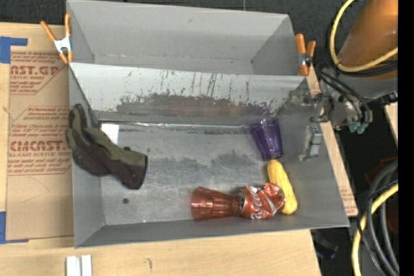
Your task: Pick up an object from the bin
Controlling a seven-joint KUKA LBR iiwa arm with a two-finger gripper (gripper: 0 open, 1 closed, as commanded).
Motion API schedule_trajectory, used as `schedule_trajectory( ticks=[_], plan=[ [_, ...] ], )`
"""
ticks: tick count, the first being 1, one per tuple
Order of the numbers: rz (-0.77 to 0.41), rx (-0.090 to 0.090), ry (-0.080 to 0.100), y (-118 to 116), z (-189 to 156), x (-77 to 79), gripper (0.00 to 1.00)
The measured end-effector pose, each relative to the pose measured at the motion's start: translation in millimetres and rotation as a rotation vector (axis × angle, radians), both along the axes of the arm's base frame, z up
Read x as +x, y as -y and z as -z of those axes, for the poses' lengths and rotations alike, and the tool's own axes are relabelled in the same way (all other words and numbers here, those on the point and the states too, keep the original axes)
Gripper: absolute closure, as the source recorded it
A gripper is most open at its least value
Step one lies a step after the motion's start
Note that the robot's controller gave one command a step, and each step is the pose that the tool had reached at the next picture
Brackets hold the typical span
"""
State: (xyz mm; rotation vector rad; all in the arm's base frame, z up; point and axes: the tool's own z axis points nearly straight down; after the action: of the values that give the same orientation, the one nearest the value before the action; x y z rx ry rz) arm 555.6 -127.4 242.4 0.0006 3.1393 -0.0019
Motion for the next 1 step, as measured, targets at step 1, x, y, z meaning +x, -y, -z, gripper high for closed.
schedule_trajectory(
  ticks=[1],
  plan=[
    [0.03,0.0,0.006,-6.9,49.2,-22.7,0.0]
  ],
)
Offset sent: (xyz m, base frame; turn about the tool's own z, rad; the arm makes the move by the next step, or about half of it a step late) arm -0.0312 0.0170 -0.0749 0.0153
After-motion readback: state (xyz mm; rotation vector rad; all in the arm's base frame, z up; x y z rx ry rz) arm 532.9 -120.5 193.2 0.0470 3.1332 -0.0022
